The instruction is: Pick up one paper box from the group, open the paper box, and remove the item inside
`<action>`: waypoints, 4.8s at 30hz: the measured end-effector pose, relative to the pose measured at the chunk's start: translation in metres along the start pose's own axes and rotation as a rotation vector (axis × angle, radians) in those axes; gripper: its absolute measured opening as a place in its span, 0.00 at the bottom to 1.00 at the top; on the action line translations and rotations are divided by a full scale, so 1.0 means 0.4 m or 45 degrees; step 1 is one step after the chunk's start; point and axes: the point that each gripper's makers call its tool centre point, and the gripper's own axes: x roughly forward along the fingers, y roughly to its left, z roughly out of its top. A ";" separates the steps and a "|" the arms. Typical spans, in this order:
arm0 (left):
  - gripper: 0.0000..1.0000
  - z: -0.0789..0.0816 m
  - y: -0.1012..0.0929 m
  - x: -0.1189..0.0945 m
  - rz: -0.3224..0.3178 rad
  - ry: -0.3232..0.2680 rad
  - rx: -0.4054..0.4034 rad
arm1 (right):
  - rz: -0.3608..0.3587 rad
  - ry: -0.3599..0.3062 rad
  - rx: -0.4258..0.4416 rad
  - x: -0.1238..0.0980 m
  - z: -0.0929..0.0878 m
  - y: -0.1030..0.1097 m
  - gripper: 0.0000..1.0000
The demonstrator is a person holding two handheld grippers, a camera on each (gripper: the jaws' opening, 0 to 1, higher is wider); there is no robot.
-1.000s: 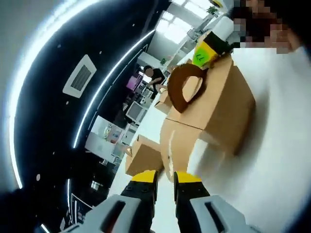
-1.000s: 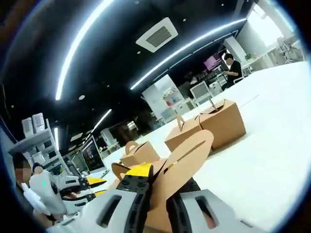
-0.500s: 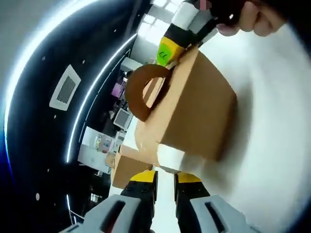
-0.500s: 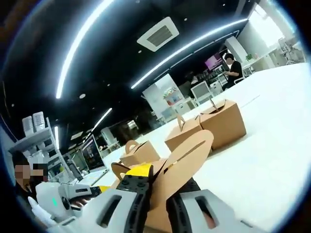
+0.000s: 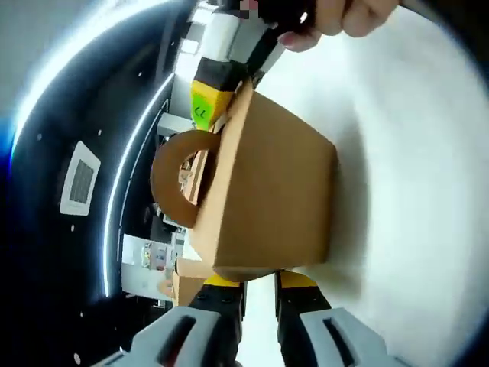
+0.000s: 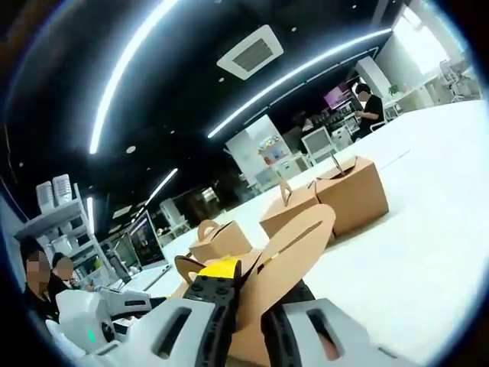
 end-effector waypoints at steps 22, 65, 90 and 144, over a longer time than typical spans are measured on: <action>0.19 -0.043 0.106 -0.106 0.094 -0.091 -0.327 | 0.010 -0.005 0.003 0.001 0.004 0.000 0.11; 0.18 -0.032 0.221 -0.010 0.251 -0.148 -0.827 | -0.146 -0.080 -0.089 -0.002 0.045 -0.096 0.26; 0.15 -0.050 0.143 0.030 0.187 -0.116 -0.877 | -0.238 -0.059 -0.053 -0.005 -0.001 -0.154 0.46; 0.36 -0.114 0.040 -0.185 -0.164 -0.272 -1.159 | 0.037 0.082 -0.355 -0.182 0.095 -0.098 0.39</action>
